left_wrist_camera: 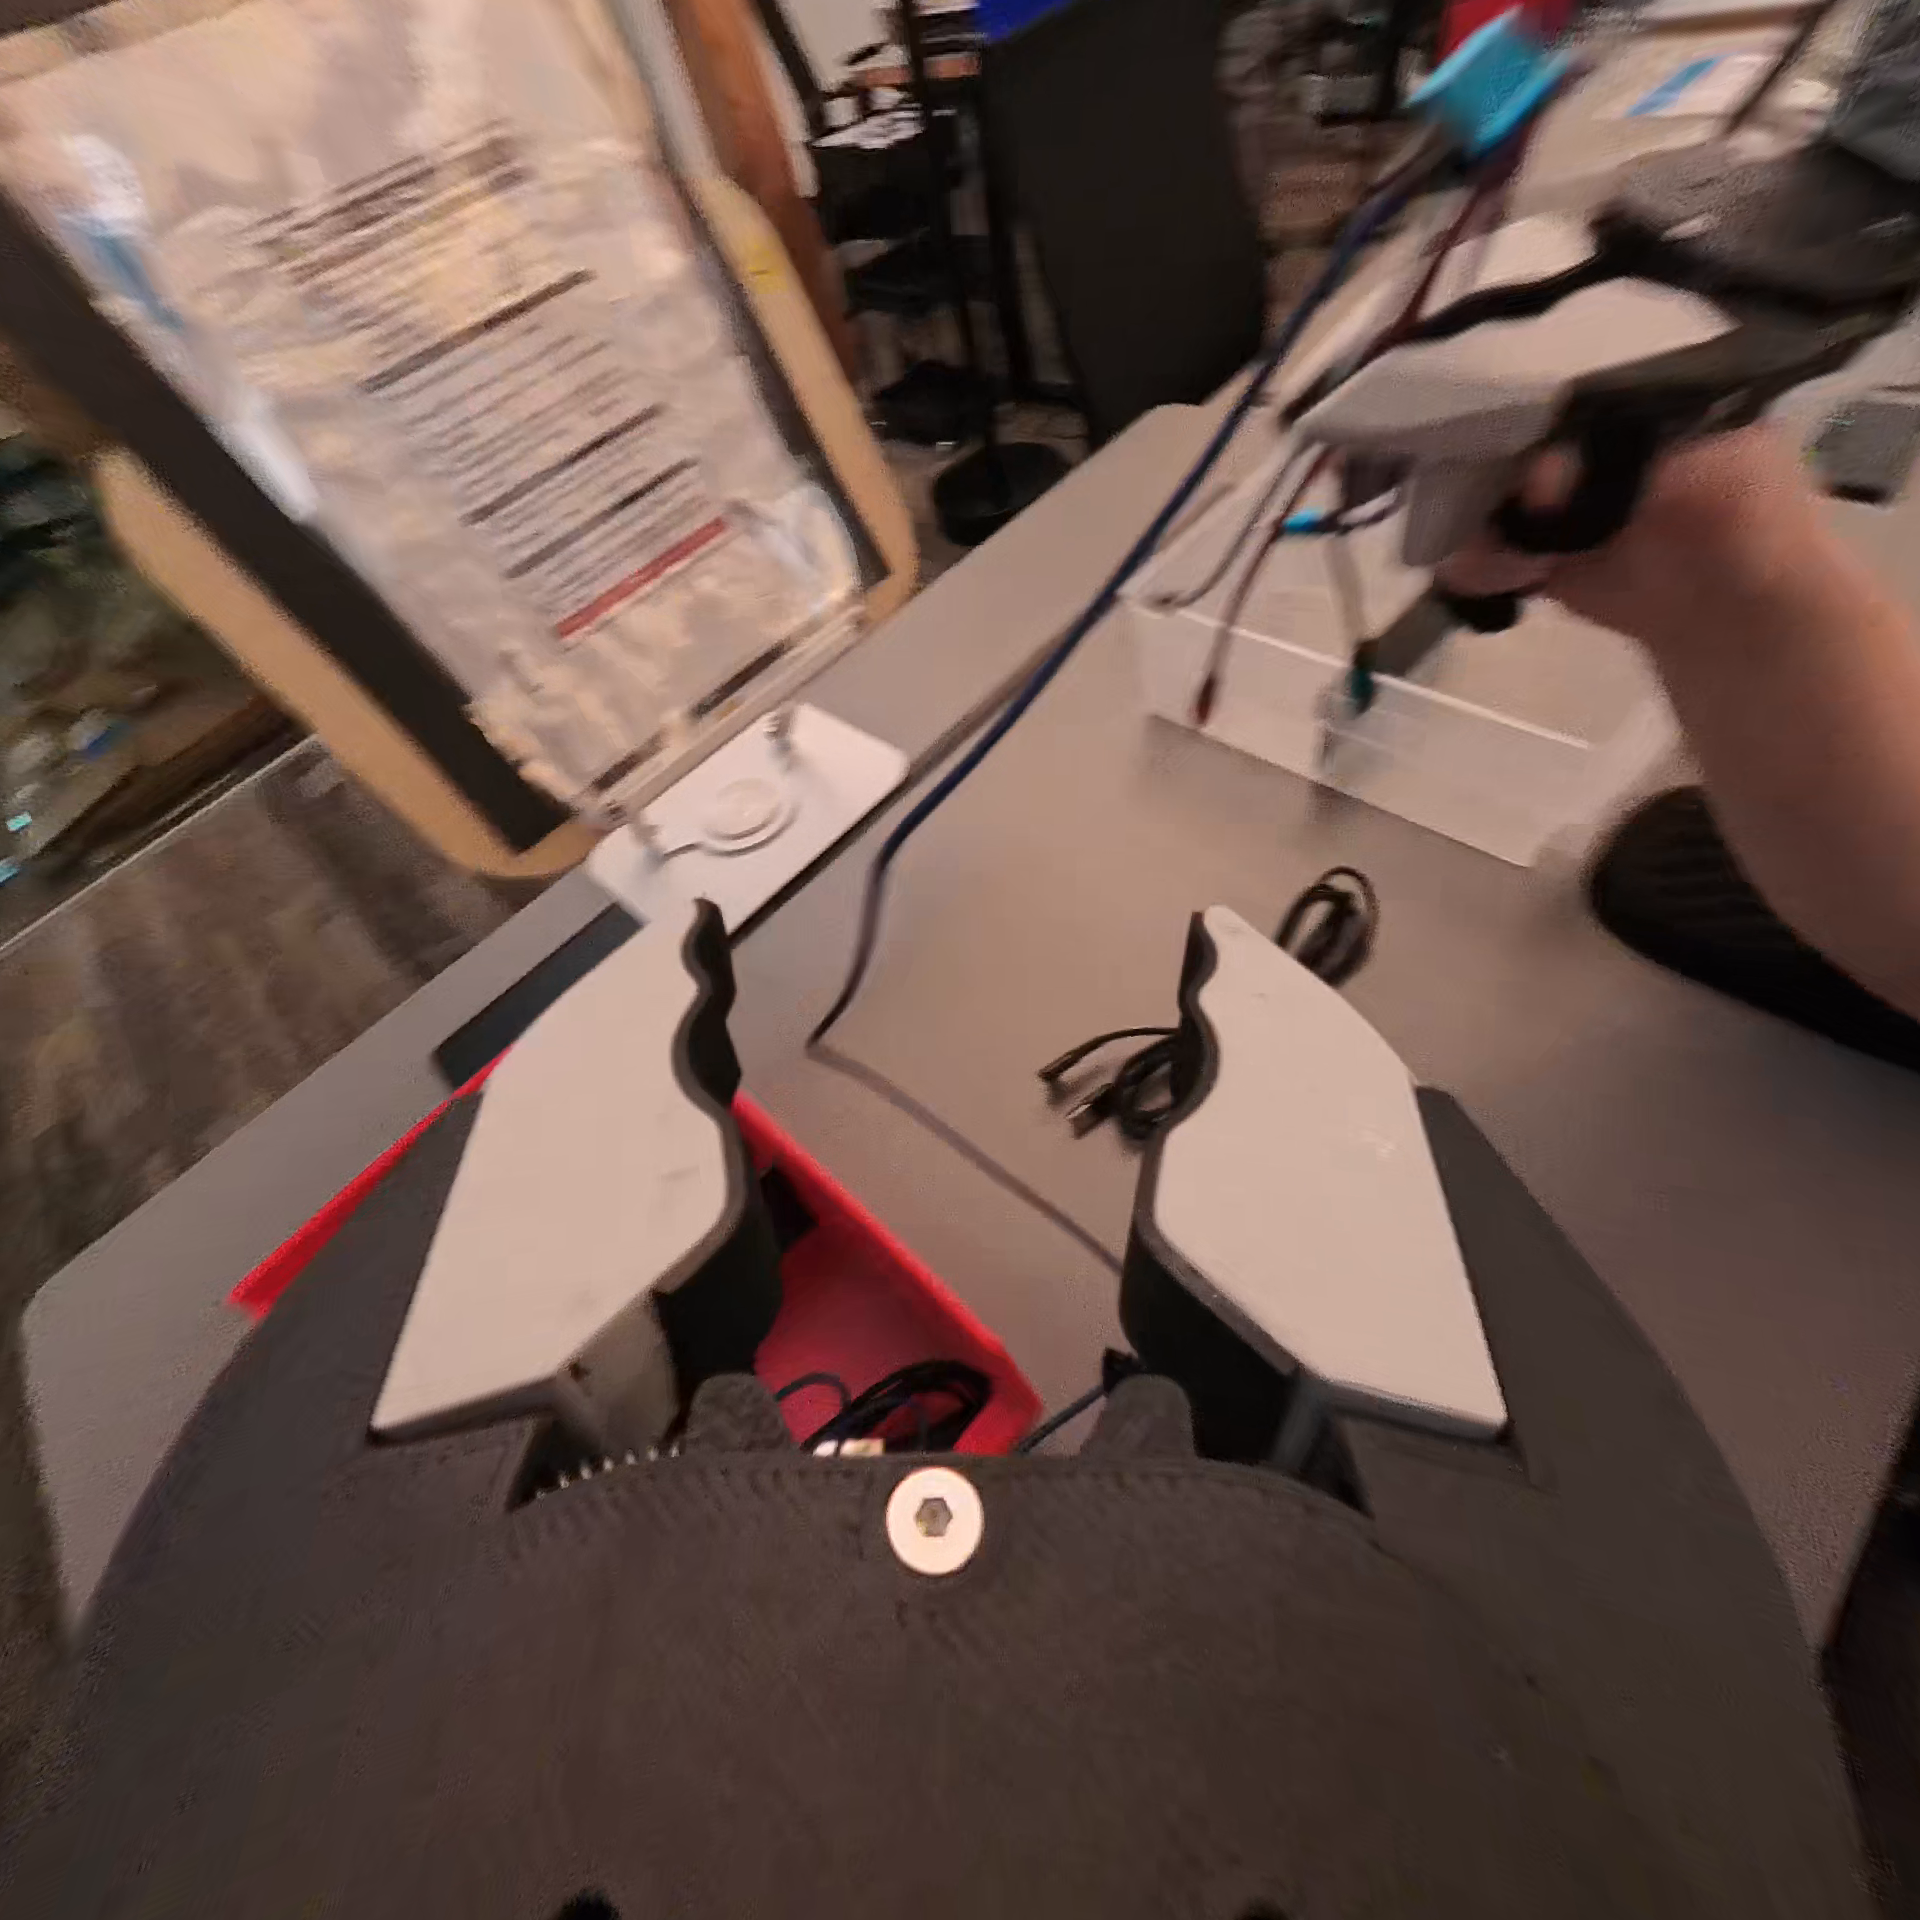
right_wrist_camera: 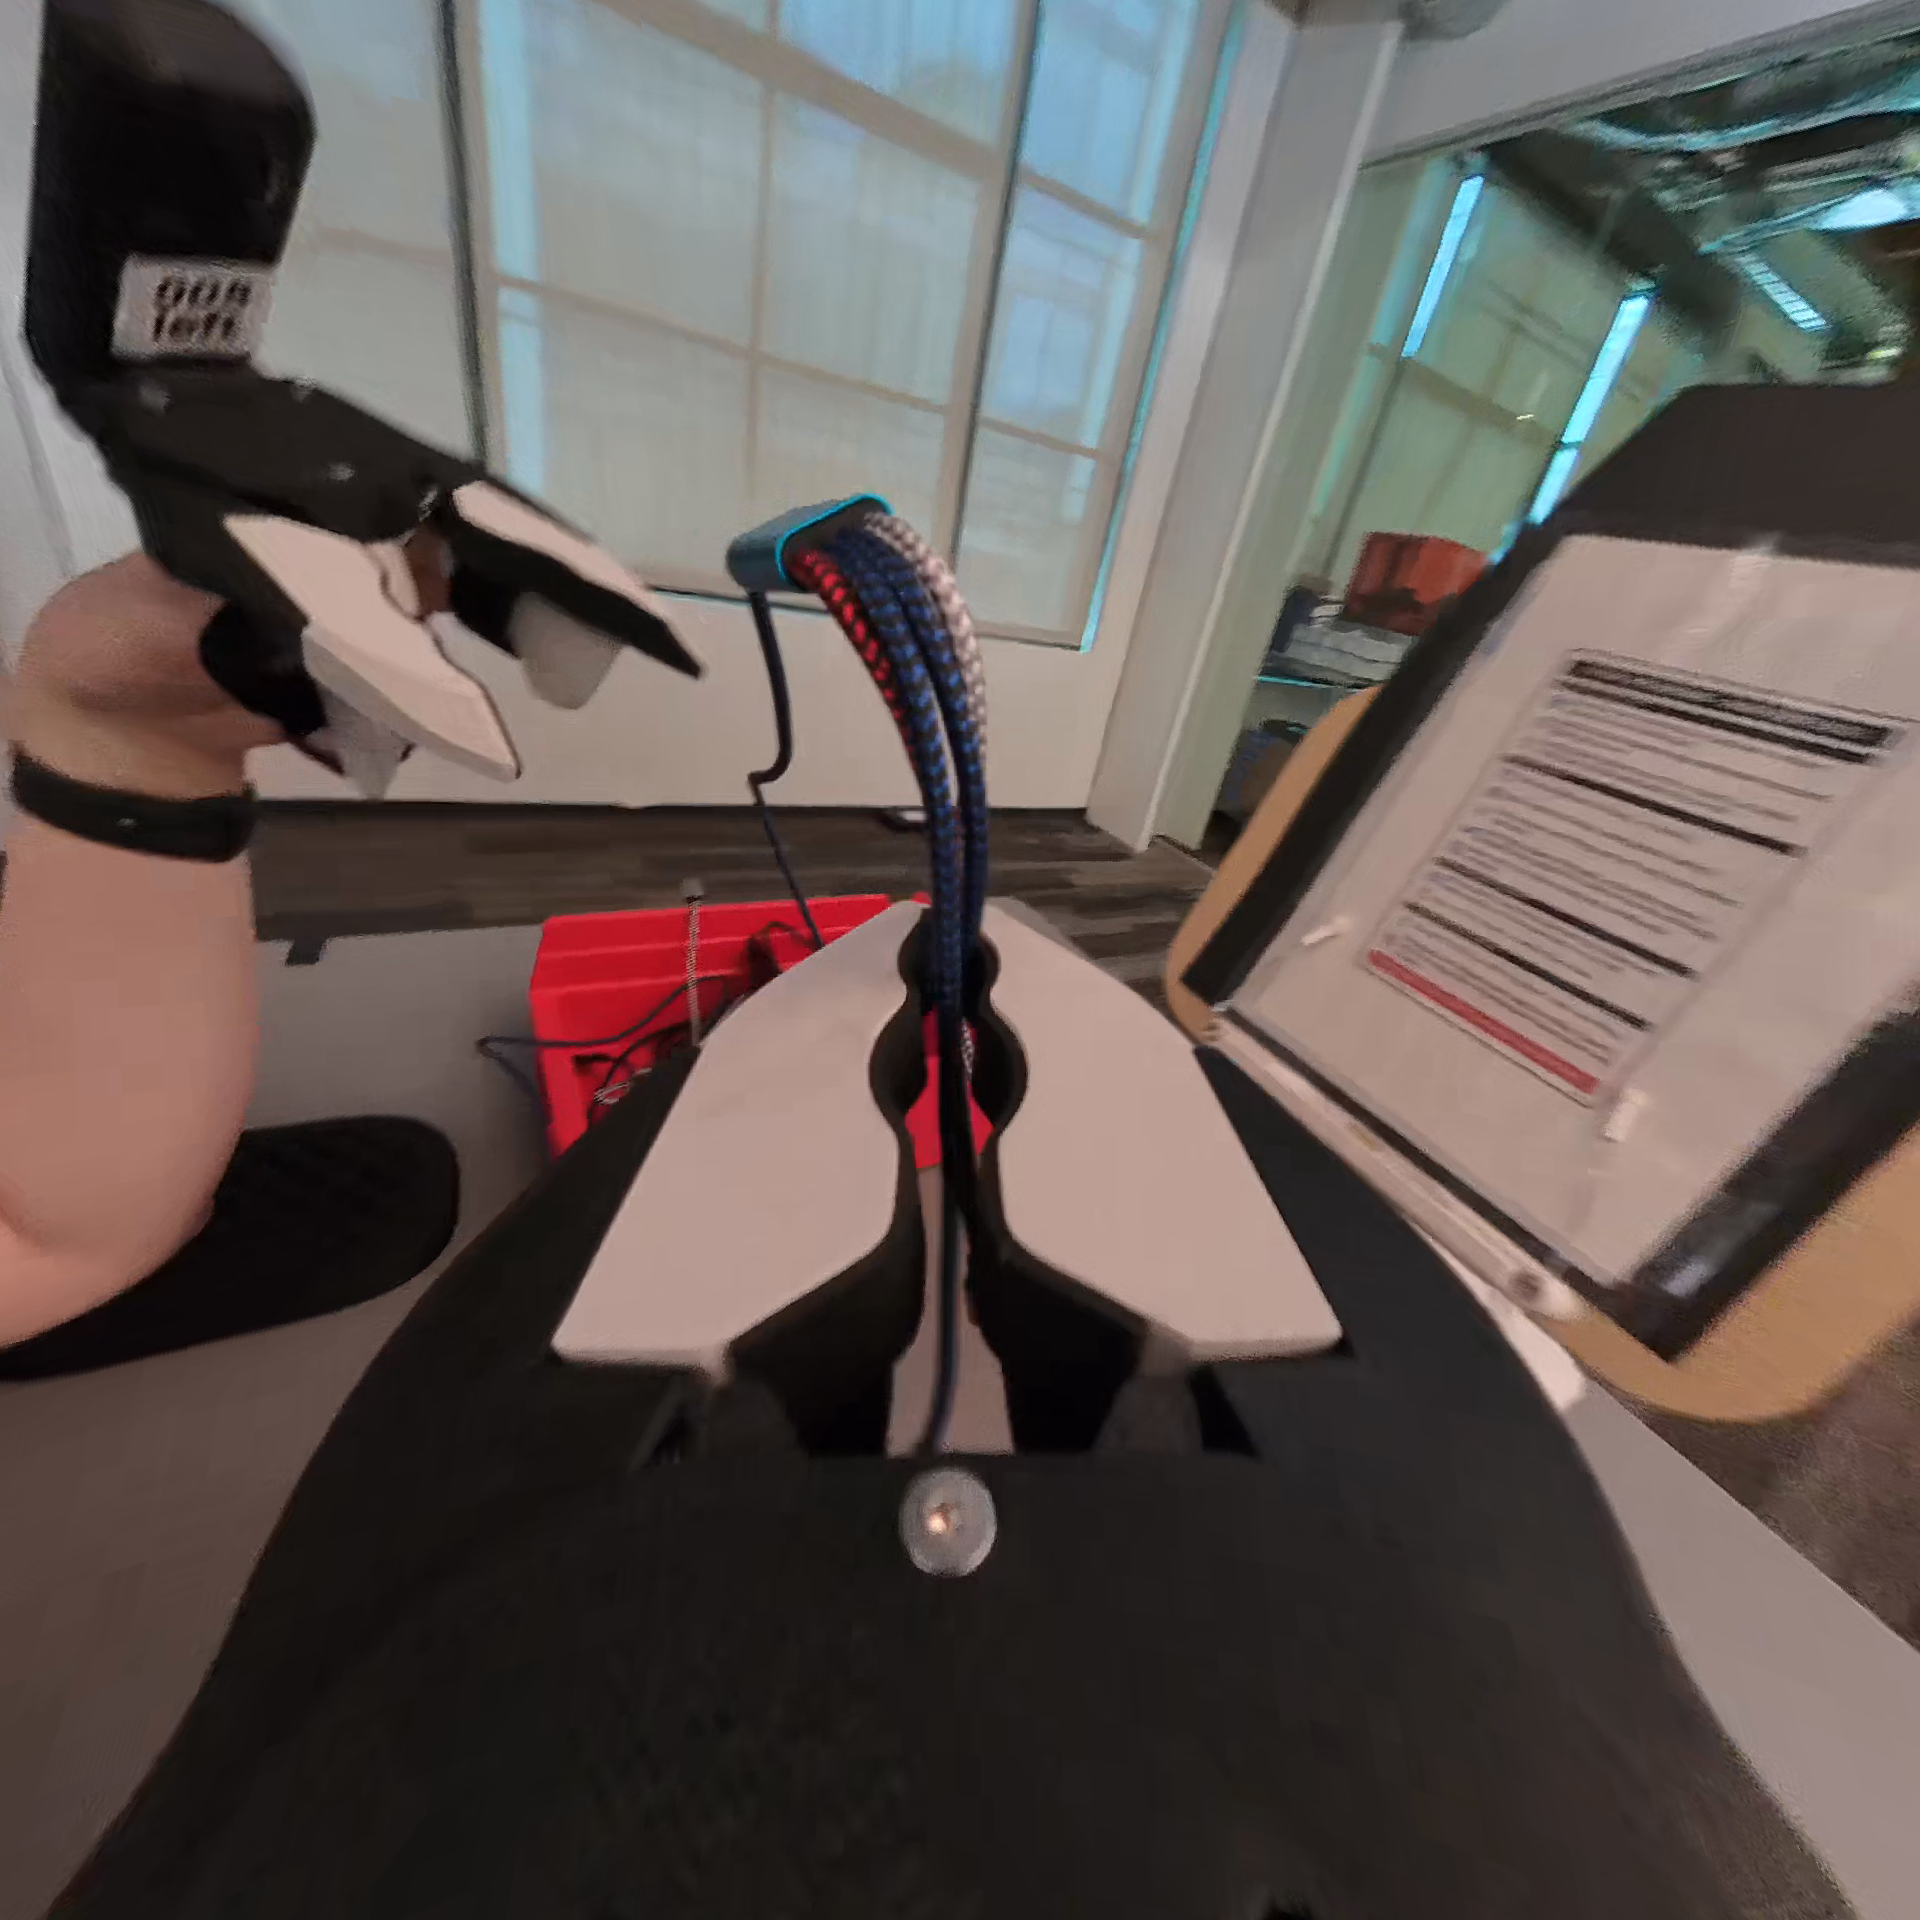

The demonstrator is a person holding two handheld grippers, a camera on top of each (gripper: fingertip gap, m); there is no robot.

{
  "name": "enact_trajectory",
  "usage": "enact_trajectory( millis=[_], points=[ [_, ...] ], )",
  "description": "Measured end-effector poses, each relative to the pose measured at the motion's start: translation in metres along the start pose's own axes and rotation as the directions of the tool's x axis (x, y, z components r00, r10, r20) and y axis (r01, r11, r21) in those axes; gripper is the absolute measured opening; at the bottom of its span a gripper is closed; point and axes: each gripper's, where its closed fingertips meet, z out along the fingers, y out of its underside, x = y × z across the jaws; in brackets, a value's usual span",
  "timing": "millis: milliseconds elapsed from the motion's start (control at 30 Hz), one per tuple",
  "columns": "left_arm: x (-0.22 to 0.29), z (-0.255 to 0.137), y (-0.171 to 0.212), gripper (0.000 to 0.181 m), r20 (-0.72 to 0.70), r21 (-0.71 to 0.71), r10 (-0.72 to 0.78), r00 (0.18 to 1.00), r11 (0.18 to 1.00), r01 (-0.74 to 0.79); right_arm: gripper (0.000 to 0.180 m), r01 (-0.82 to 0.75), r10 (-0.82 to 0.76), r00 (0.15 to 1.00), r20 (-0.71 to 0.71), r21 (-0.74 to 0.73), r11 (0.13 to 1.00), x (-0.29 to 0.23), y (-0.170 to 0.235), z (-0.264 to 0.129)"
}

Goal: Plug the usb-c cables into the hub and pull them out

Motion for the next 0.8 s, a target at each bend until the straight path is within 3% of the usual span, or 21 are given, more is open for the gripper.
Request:
enact_trajectory(
  millis=[67, 133, 333, 467, 567, 667, 700, 733, 800],
  points=[
    [-0.024, -0.009, 0.009, 0.082, 0.087, 0.010, -0.062, 0.994, 0.998, 0.062, 0.003, -0.002, 0.004, 0.997, -0.076, 0.027, 1.000, 0.020, -0.012, -0.019],
    [-0.036, -0.006, 0.024, 0.069, 0.093, -0.016, -0.130, 0.987, 0.991, 0.132, 0.003, 0.005, 0.004, 0.988, -0.153, 0.053, 0.999, 0.039, -0.022, -0.038],
    [-0.012, 0.058, 0.065, 0.081, -0.138, -0.268, -0.196, 0.971, 0.951, 0.154, 0.003, 0.030, 0.015, 0.949, -0.316, 0.139, 0.990, 0.076, -0.049, -0.094],
    [0.041, 0.107, 0.099, 0.089, -0.349, -0.481, -0.212, 0.913, 0.876, 0.019, 0.003, 0.034, 0.035, 0.926, -0.376, 0.177, 0.984, 0.090, -0.060, -0.124],
    [0.074, 0.138, 0.125, 0.087, -0.410, -0.603, -0.261, 0.874, 0.797, -0.045, 0.003, 0.038, 0.044, 0.915, -0.400, 0.195, 0.980, 0.097, -0.063, -0.137],
    [0.089, 0.157, 0.154, 0.053, -0.404, -0.709, -0.286, 0.869, 0.698, -0.100, 0.003, 0.037, 0.046, 0.914, -0.402, 0.197, 0.980, 0.098, -0.065, -0.142],
    [0.092, 0.160, 0.159, 0.019, -0.402, -0.729, -0.296, 0.866, 0.676, -0.108, 0.003, 0.039, 0.044, 0.915, -0.400, 0.196, 0.980, 0.098, -0.065, -0.142],
    [0.095, 0.161, 0.161, 0.001, -0.408, -0.737, -0.314, 0.857, 0.667, -0.106, 0.004, 0.039, 0.041, 0.917, -0.397, 0.192, 0.981, 0.097, -0.065, -0.141],
    [0.095, 0.162, 0.157, 0.000, -0.407, -0.733, -0.334, 0.850, 0.674, -0.087, 0.003, 0.042, 0.030, 0.920, -0.391, 0.174, 0.984, 0.096, -0.062, -0.138]
  ],
)
